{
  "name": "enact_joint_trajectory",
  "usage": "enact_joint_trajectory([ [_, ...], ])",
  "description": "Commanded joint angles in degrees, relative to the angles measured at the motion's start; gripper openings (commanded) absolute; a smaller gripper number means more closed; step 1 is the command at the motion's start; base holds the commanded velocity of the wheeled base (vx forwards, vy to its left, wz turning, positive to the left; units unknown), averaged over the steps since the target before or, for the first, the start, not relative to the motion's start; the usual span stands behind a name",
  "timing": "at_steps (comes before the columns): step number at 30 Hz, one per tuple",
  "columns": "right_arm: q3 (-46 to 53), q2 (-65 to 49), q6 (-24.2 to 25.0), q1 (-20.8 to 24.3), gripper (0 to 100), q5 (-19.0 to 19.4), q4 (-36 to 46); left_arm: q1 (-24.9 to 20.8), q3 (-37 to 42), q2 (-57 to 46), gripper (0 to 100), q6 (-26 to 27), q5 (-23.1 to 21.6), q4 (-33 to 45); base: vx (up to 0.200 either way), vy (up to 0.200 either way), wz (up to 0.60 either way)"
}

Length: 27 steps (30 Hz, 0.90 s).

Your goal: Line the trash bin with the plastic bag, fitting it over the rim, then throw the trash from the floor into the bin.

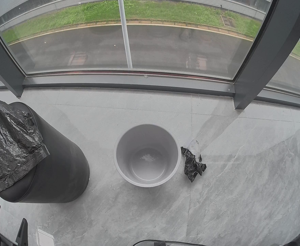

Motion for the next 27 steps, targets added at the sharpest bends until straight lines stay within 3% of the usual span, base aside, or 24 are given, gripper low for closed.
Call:
enact_joint_trajectory([
  [1,-14.4,20.6,2.5,4.4,100,3.2,-2.8,-0.2,-1.0,0.0,100,-0.6,-0.9,-0.4,0.000,0.000,0.00],
  [2,-14.4,21.8,2.5,5.0,100,3.5,-4.3,-0.3,-2.9,0.6,100,-1.5,-0.8,-0.5,0.000,0.000,0.00],
  [6,-14.7,32.6,2.6,11.9,100,3.9,-18.2,-1.5,-25.3,11.2,100,-14.0,-1.3,3.7,0.000,0.000,0.00],
  [8,-14.6,36.9,2.1,13.6,100,3.8,-24.4,-3.3,-30.6,14.0,100,-13.3,-2.3,8.3,0.000,0.000,0.00],
  [11,-14.6,42.1,2.3,15.4,100,3.8,-30.9,-4.9,-30.8,16.4,100,-6.2,-2.6,12.2,0.000,0.000,0.00],
  [18,-12.9,50.2,3.2,16.6,100,2.9,-37.3,-5.0,-25.0,28.5,100,15.9,-2.3,10.2,0.000,0.000,0.00],
  [20,-12.2,50.6,3.1,16.6,100,2.9,-38.0,-5.0,-23.4,33.0,100,22.0,-2.2,7.5,0.000,0.000,0.00],
  [26,-12.2,50.5,3.2,16.5,100,2.8,-38.0,-4.1,-19.0,45.6,100,33.7,1.1,-6.2,0.000,0.000,0.00],
  [27,-12.2,50.5,3.2,16.5,100,2.8,-38.0,-4.1,-19.0,45.6,100,33.7,1.1,-6.2,0.000,0.000,0.00],
])
